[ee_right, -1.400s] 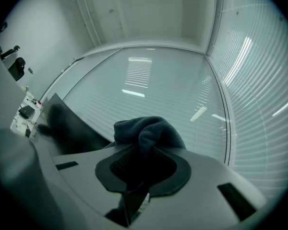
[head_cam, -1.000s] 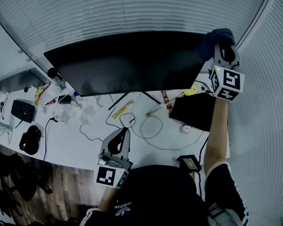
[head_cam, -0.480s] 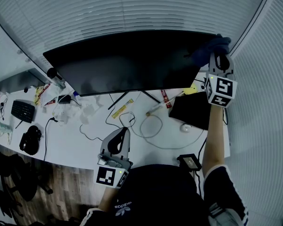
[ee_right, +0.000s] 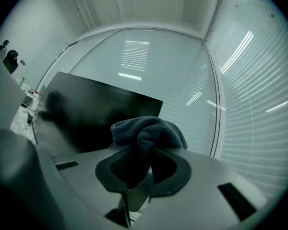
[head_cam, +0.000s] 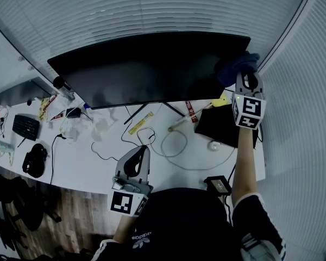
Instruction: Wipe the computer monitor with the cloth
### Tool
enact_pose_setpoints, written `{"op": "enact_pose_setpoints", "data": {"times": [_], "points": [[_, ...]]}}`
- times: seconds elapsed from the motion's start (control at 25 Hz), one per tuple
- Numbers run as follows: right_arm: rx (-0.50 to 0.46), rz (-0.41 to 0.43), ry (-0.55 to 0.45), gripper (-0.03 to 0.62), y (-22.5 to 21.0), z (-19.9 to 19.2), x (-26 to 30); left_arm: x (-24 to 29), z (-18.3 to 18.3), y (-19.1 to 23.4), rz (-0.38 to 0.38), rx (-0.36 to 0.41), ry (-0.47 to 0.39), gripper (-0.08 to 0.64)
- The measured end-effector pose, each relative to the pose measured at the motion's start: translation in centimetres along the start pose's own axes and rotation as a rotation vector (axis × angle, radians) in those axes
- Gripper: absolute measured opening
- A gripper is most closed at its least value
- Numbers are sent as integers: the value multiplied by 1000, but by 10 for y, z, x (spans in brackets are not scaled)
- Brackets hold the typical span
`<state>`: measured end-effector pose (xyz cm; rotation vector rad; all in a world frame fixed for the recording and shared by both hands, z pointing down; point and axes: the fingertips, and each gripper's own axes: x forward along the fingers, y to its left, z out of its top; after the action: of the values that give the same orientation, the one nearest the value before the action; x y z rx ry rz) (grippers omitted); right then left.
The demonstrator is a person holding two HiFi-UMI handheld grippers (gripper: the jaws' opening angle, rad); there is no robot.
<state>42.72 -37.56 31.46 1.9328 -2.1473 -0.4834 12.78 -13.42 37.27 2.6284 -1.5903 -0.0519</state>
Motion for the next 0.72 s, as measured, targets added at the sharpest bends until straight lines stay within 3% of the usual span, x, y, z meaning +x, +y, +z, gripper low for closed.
{"op": "enact_pose_setpoints", "data": {"times": [0.72], "points": [[-5, 36, 157, 49, 44, -106, -12, 1, -3, 4, 13, -5, 11, 6]]}}
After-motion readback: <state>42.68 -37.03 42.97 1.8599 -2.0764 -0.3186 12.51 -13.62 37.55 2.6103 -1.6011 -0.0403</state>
